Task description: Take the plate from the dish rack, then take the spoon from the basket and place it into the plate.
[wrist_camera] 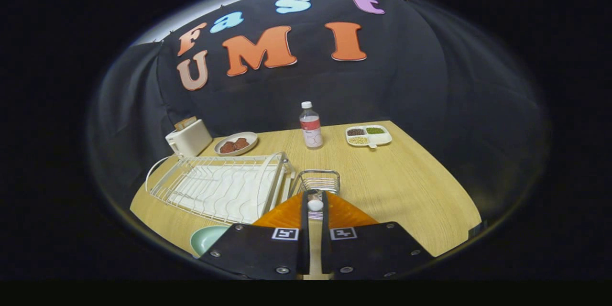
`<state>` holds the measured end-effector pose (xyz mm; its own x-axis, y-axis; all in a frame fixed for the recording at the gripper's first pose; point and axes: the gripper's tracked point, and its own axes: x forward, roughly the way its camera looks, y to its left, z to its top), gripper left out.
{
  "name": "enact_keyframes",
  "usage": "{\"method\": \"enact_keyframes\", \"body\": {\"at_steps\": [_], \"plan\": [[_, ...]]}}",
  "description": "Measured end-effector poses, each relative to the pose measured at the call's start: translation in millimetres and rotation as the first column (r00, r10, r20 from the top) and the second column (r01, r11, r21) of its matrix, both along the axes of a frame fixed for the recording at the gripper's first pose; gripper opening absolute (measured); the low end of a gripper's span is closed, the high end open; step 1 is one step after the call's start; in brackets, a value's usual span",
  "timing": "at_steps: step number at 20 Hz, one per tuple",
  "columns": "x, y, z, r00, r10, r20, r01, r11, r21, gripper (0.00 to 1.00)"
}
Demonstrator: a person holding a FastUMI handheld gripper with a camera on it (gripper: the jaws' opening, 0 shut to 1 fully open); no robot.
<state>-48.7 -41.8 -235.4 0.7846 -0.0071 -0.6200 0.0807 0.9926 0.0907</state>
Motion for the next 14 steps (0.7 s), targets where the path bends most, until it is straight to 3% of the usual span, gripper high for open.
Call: {"method": "enact_keyframes", "body": {"at_steps": [6,14], "plan": [[-14.4,-6.8,37.0,0.999,-0.006,0.038,0.006,1.000,0.005,0.10],[-43.1,8.9,81.6,0.996,0.047,0.076,-0.050,0.998,0.040,0.09]]}}
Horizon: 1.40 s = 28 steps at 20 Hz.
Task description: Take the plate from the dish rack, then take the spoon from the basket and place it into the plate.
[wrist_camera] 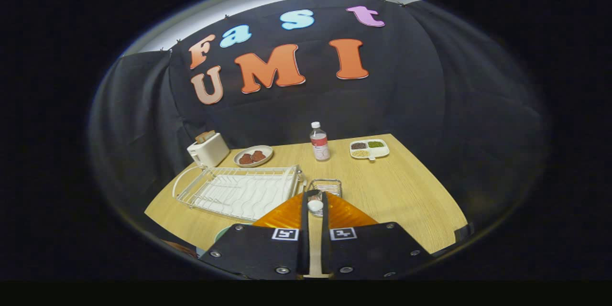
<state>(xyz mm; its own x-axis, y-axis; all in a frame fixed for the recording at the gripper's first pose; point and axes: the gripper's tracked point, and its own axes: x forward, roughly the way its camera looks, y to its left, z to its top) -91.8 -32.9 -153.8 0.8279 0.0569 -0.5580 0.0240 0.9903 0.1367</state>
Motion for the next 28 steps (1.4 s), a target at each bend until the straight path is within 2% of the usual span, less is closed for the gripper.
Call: {"method": "enact_keyframes", "body": {"at_steps": [5,12,16,23,28], "plan": [[-23.4,11.6,11.7,0.999,0.052,0.002,-0.052,0.998,0.031,0.09],[-58.3,32.2,11.3,0.980,0.196,-0.026,-0.195,0.980,0.041,0.10],[-73.7,48.4,6.7,0.957,0.285,-0.047,-0.281,0.957,0.069,0.10],[-93.8,85.0,-33.0,0.899,0.422,-0.114,-0.407,0.904,0.133,0.09],[-90.4,108.2,-62.3,0.874,0.465,-0.139,-0.443,0.882,0.160,0.09]]}}
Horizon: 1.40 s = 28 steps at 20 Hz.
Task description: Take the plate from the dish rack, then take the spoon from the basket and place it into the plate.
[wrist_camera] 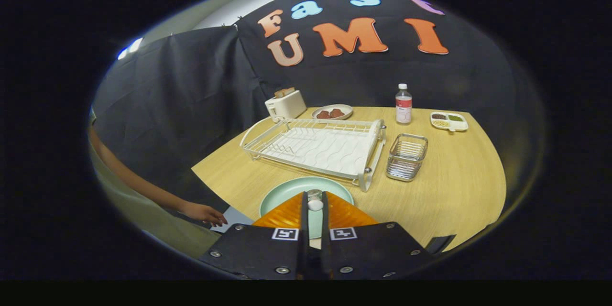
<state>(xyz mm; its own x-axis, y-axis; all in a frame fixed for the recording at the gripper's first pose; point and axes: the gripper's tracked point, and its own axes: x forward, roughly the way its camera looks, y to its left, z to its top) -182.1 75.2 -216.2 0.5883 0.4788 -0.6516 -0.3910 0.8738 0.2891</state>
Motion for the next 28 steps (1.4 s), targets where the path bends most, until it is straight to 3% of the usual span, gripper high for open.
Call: {"method": "enact_keyframes", "body": {"at_steps": [7,16,28], "plan": [[8.8,25.3,-24.6,0.999,0.037,-0.006,-0.037,0.999,0.008,0.10],[9.9,31.4,-40.0,0.999,0.031,-0.034,-0.030,0.999,0.022,0.12],[-21.6,17.0,-91.0,0.978,-0.008,-0.210,-0.001,0.999,-0.040,0.21]]}}
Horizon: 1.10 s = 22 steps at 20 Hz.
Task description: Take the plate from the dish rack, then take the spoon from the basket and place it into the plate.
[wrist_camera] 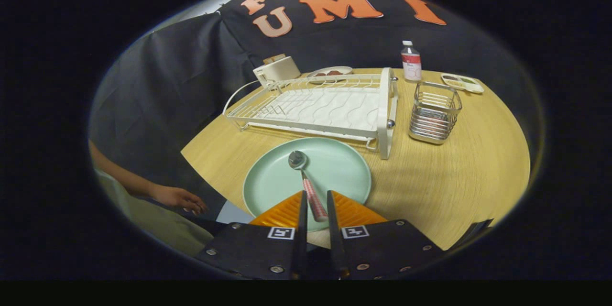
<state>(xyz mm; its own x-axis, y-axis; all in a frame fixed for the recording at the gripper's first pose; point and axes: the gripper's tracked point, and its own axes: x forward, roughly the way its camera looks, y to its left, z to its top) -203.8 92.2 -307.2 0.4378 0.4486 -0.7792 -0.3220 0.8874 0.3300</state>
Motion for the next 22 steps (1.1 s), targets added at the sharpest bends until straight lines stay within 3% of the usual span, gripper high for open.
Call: {"method": "enact_keyframes", "body": {"at_steps": [3,6,11,19,22], "plan": [[9.9,-2.0,10.8,0.999,-0.032,0.025,0.031,0.999,0.012,0.36],[32.3,-9.9,37.3,0.992,-0.076,0.100,0.075,0.997,0.010,0.39],[77.2,-28.0,99.3,0.952,-0.166,0.256,0.164,0.986,0.030,0.61],[134.1,-52.8,202.4,0.820,-0.283,0.497,0.285,0.956,0.072,0.89],[150.8,-66.8,239.1,0.752,-0.316,0.578,0.331,0.940,0.082,0.93]]}}
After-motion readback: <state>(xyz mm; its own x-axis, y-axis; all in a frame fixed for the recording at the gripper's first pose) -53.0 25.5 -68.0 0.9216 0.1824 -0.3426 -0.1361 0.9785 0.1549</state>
